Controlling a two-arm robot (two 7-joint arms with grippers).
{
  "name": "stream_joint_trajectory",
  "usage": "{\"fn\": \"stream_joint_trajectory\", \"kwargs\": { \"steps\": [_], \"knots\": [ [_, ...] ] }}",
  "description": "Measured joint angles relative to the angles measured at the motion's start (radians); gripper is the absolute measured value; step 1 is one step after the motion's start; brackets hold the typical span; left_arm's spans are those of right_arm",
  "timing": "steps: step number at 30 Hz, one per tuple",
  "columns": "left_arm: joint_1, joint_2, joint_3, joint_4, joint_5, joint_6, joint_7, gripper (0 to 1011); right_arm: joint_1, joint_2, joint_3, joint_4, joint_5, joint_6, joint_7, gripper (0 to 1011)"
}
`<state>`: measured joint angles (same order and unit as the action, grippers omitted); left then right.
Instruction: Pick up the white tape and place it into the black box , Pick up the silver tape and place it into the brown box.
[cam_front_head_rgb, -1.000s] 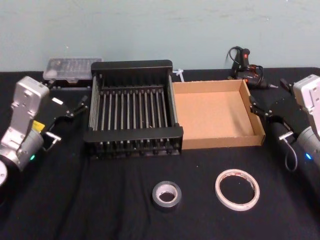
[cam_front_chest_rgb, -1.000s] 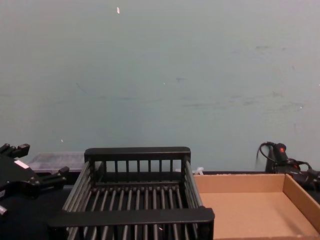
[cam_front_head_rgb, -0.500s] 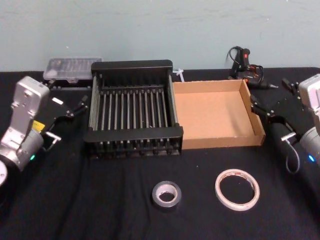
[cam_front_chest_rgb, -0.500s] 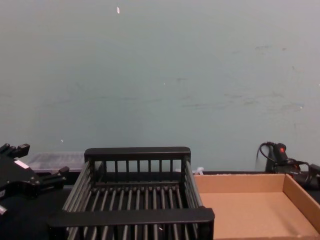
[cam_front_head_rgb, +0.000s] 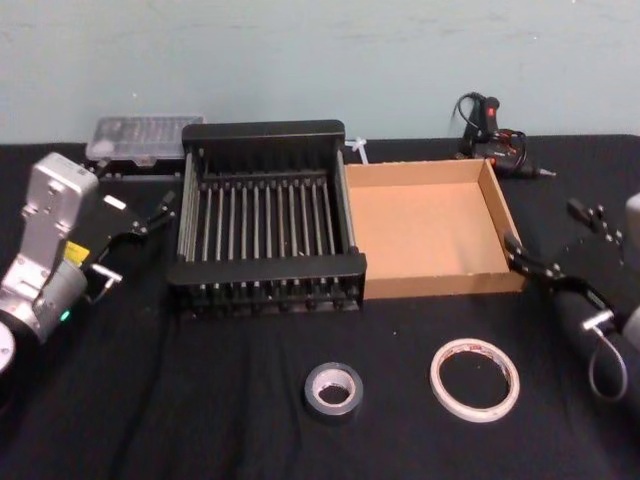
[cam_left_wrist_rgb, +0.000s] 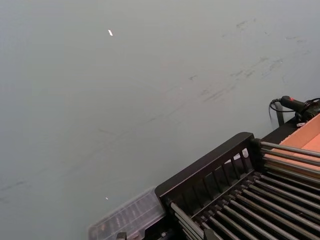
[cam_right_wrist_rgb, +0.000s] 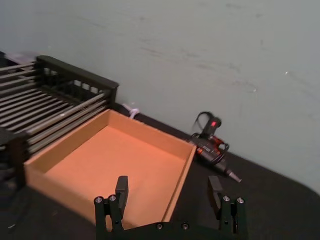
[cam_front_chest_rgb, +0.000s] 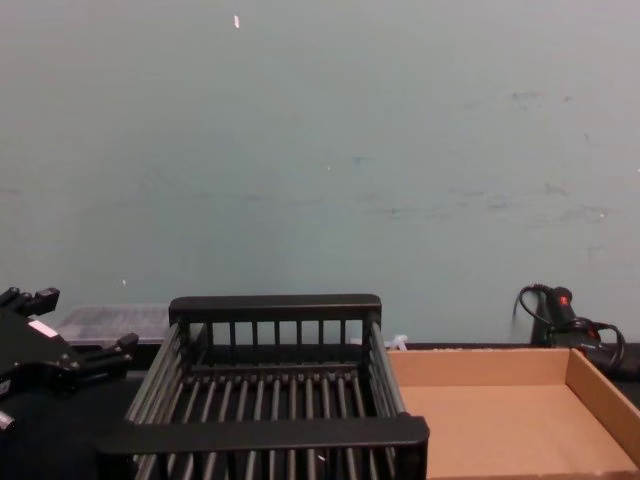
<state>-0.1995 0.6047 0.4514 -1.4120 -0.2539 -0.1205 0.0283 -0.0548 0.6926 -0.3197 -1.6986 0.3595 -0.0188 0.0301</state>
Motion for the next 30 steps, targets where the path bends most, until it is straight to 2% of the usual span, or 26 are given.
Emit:
{"fn": "stream_joint_trajectory", "kwargs": {
  "steps": [6, 13, 19, 30],
  "knots": [
    [0.0, 0.0, 0.0, 0.0, 0.0, 0.0, 0.0, 1001, -0.11, 0.05, 0.072, -0.105, 0.082, 0.042, 0.047, 1002],
    [0.0, 0.0, 0.0, 0.0, 0.0, 0.0, 0.0, 1001, -0.206, 0.075, 0.121, -0.185, 0.125, 0.066, 0.073, 1002],
    [0.0, 0.0, 0.0, 0.0, 0.0, 0.0, 0.0, 1001, -0.258, 0.077, 0.129, -0.214, 0.125, 0.086, 0.084, 1002],
    [0.0, 0.0, 0.0, 0.0, 0.0, 0.0, 0.0, 1001, -0.251, 0.041, 0.092, -0.161, 0.072, 0.096, 0.112, 1002]
  ]
}}
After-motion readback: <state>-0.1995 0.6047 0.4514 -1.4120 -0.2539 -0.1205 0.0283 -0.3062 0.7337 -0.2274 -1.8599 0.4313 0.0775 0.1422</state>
